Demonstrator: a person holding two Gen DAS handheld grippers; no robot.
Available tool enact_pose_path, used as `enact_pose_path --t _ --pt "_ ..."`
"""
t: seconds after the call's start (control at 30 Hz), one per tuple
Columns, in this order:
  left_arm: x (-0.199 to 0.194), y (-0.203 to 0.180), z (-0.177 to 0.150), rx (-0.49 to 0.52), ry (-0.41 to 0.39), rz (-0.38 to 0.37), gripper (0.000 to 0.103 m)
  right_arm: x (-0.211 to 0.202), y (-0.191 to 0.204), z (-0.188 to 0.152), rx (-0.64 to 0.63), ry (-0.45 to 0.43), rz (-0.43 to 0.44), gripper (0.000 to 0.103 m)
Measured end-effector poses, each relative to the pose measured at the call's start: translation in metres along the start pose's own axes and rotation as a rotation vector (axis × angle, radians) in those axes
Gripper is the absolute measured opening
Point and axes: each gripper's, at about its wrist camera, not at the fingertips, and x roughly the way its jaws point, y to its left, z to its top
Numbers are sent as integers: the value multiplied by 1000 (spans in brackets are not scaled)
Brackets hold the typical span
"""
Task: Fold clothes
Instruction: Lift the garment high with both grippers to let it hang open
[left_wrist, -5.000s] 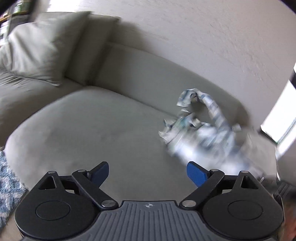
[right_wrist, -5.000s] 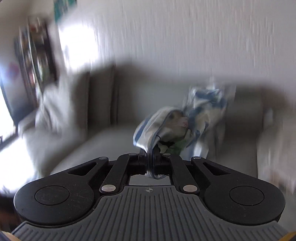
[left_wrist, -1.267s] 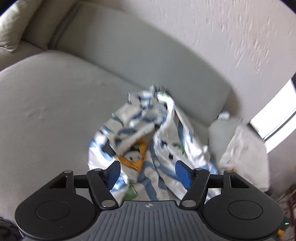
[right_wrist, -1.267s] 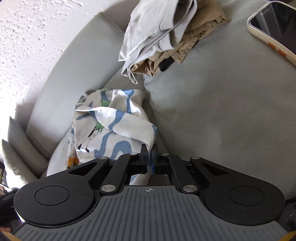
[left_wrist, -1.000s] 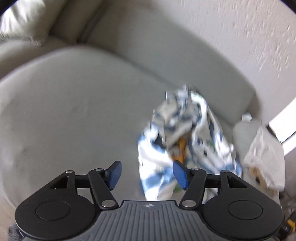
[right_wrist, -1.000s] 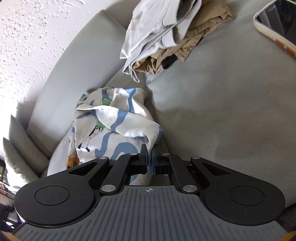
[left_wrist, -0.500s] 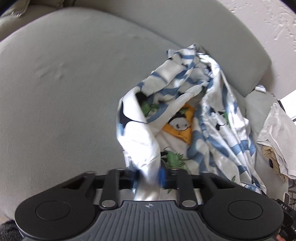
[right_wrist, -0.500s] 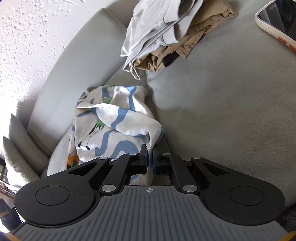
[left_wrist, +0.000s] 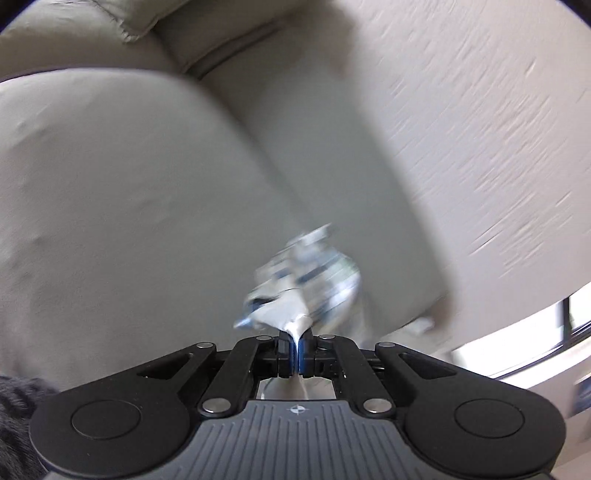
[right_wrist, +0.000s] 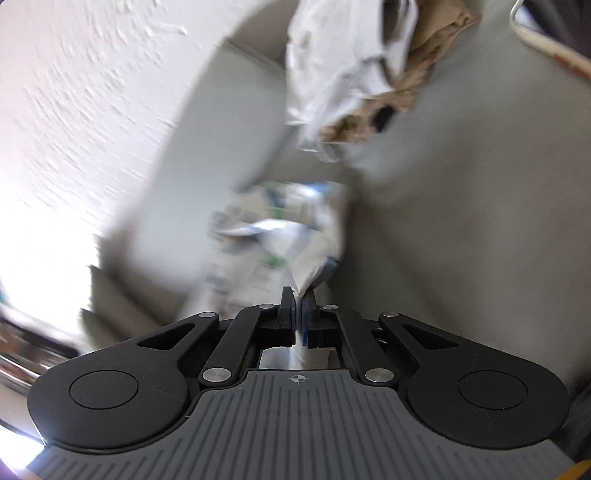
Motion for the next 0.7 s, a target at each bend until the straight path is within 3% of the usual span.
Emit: enact_pose_path --t 0.1,0.27,0.37,0.47,0.57,0.7 --pt "-46 -33 19 24 -93 -121 0 -27 36 12 31 -40 158 2" --pt "-123 -89 51 63 -249 -322 1 -132 148 29 -171 -269 459 2" --pt "-169 -122 70 87 -342 -442 1 -199 215 20 -348 -395 565 2" --pt "-214 -155 89 110 -435 -562 1 -249 271 4 -500 -482 583 2" --pt "-188 -150 97 97 -381 -483 1 -276 308 -3 -584 -504 555 2" --pt "-153 -143 109 79 -310 -379 1 -265 335 5 -607 -441 457 2"
